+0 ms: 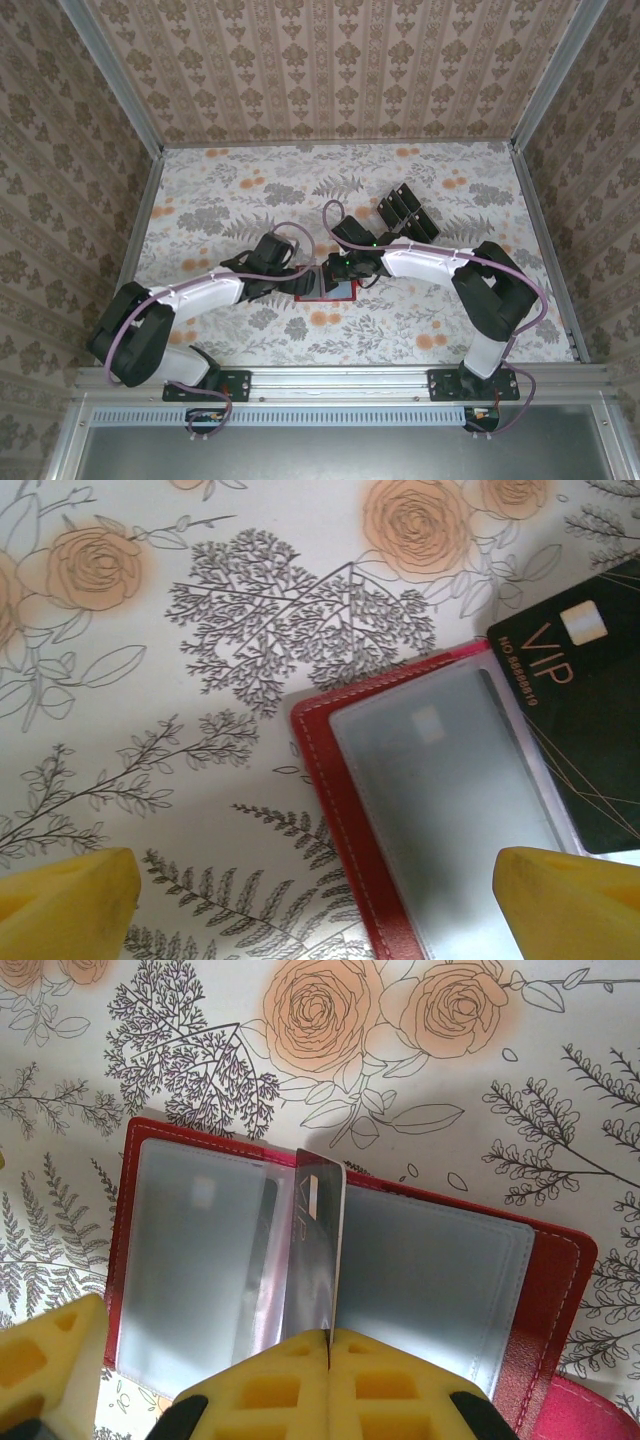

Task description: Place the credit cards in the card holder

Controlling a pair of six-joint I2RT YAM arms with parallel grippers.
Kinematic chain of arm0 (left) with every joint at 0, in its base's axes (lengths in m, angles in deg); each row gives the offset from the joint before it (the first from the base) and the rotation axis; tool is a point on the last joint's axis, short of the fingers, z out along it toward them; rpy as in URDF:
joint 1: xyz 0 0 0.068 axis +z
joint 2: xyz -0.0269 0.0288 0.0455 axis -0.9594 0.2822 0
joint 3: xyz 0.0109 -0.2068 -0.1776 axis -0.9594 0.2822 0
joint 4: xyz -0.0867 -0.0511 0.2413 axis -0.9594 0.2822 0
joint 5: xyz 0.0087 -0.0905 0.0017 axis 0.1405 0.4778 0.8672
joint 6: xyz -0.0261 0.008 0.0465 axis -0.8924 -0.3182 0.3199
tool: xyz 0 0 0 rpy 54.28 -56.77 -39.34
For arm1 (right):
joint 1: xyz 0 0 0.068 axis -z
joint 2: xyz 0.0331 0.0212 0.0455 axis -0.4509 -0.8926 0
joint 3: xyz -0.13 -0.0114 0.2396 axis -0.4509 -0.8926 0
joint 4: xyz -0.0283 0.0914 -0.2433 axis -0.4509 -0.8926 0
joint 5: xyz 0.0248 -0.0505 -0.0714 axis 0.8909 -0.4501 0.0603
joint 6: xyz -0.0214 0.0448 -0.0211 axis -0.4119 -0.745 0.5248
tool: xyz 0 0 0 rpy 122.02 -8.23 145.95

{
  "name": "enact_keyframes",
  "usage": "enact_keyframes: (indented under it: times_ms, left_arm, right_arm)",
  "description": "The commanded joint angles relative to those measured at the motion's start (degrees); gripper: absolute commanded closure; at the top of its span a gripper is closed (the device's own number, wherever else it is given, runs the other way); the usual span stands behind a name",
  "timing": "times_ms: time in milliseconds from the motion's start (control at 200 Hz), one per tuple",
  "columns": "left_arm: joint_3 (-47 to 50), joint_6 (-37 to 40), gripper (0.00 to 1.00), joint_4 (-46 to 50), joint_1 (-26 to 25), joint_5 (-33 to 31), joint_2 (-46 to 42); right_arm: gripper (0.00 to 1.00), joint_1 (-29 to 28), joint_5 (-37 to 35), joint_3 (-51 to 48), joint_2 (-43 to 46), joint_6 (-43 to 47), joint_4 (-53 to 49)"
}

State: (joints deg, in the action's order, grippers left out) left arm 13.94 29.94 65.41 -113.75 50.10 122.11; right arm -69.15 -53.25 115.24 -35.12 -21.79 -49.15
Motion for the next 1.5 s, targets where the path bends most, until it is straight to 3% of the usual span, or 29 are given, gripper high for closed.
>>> enact_keyframes:
  times_ms: [0,435,890,1495]
  left_arm:
    - [-1.04,2.38,0.00,-0.15,-1.42,-1.56,0.28]
    - [1.33,2.13,0.00,0.43,-3.28,-5.58,2.73]
    - [2.27,-3.35,0.00,5.63,-3.19,-11.81,3.75]
    - [4.96,-5.49,0.00,4.20,-3.67,-9.93,2.14]
  right_arm:
    - [1.00,0.29,0.32,-0.43,-1.95,0.42,-2.59]
    - [1.00,0.25,0.16,-1.74,-1.42,0.01,-1.61]
    - [1.00,0.26,-0.11,-3.84,-0.72,-1.02,-0.06]
    - [1.00,0.26,3.69,-5.80,6.97,-6.22,6.66]
